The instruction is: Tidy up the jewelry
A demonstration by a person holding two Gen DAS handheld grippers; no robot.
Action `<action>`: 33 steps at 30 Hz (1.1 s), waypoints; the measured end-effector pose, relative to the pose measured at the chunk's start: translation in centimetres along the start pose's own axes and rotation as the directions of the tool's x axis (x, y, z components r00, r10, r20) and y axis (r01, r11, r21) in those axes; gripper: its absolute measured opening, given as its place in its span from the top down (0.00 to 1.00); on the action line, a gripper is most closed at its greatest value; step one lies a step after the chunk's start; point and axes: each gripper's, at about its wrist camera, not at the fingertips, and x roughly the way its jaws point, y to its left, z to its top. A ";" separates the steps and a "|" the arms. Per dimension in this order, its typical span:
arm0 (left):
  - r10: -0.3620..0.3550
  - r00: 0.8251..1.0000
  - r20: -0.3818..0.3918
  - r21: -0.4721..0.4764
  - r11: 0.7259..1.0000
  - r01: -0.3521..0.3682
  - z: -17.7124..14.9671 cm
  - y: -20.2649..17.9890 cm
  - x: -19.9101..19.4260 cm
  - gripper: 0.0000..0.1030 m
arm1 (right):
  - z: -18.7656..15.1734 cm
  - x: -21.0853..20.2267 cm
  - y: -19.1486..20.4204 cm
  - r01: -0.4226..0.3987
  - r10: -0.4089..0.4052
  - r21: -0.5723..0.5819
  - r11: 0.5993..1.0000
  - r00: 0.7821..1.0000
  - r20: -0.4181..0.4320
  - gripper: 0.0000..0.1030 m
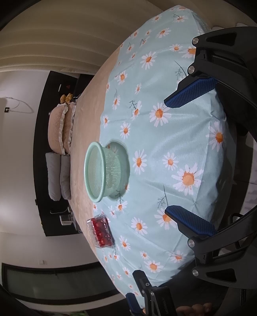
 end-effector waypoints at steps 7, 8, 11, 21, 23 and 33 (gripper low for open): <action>0.011 1.000 0.002 -0.002 1.000 -0.011 0.0 0.2 0.0 0.06 | -0.1 0.0 0.1 -0.002 0.002 -0.001 1.000 1.000 0.000 0.08; 0.013 1.000 0.002 -0.003 1.000 -0.013 0.0 0.2 0.0 0.06 | -0.1 0.0 0.0 -0.002 0.002 -0.001 1.000 1.000 0.000 0.08; 0.012 1.000 0.002 -0.003 1.000 -0.012 0.0 0.2 0.1 0.06 | -0.1 0.0 0.0 -0.004 0.004 -0.001 1.000 1.000 -0.001 0.08; 0.014 1.000 0.003 -0.003 1.000 -0.014 0.0 0.2 0.1 0.06 | -0.2 -0.1 0.0 -0.002 0.002 0.000 1.000 1.000 0.005 0.08; 0.010 1.000 0.001 -0.003 1.000 -0.010 0.0 0.2 0.1 0.06 | -0.2 -0.1 0.0 -0.004 0.004 0.000 1.000 1.000 0.003 0.08; 0.008 1.000 0.001 -0.002 1.000 -0.008 0.0 0.2 0.0 0.06 | -0.1 -0.2 0.0 -0.005 0.005 -0.003 1.000 1.000 0.002 0.08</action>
